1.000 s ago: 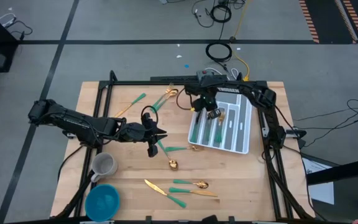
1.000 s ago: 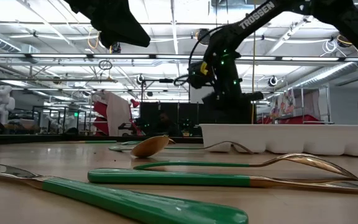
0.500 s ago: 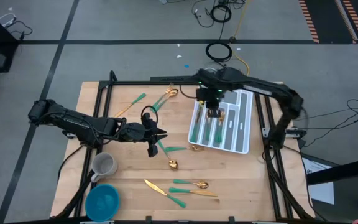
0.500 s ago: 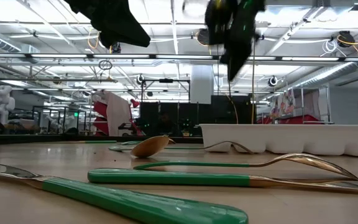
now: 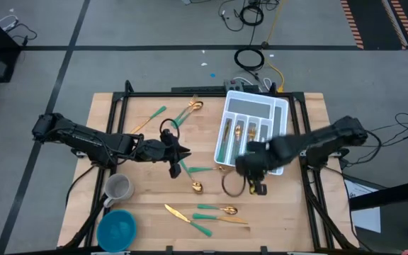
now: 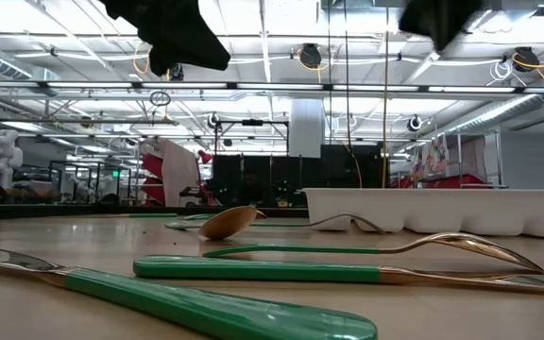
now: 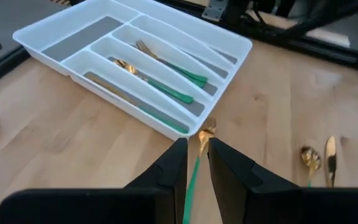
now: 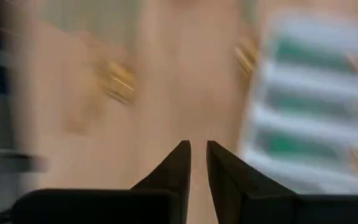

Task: Sort silverware
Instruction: Adjust the white cutlery tray

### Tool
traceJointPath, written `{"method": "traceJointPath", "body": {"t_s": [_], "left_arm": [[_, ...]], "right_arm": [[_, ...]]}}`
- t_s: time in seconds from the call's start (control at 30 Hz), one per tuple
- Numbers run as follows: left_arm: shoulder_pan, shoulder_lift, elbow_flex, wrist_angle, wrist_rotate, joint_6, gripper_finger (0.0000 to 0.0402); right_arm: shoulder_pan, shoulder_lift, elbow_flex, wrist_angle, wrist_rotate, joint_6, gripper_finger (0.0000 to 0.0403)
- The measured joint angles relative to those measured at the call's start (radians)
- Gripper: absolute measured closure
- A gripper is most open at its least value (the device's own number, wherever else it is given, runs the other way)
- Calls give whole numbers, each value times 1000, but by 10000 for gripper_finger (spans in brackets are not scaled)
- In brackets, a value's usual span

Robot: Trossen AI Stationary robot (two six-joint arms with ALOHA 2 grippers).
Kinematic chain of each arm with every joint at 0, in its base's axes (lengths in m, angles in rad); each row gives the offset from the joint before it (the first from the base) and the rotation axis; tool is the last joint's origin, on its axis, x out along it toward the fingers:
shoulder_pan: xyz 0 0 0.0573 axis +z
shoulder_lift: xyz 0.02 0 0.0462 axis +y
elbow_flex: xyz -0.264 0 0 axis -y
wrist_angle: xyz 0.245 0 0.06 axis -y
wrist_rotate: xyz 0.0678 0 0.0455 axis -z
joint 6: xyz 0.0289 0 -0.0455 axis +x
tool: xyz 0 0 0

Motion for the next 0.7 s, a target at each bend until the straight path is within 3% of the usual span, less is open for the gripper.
{"method": "traceJointPath", "body": {"t_s": [0.13, 0.27, 0.37, 0.57, 0.7], "left_arm": [[0, 0, 0, 4, -28, -6, 329], [0, 0, 0, 28, -40, -7, 329], [0, 0, 0, 29, -40, -8, 329], [0, 0, 0, 29, -44, -8, 329], [0, 0, 0, 29, -55, -7, 329]], "right_arm": [[57, 0, -228, 126, 57, 172, 391], [67, 2, -456, 343, -61, 308, 401], [79, 2, -559, 440, -88, 393, 402], [74, 0, -675, 269, -95, 633, 403], [82, -6, -687, 174, -68, 694, 403]]}}
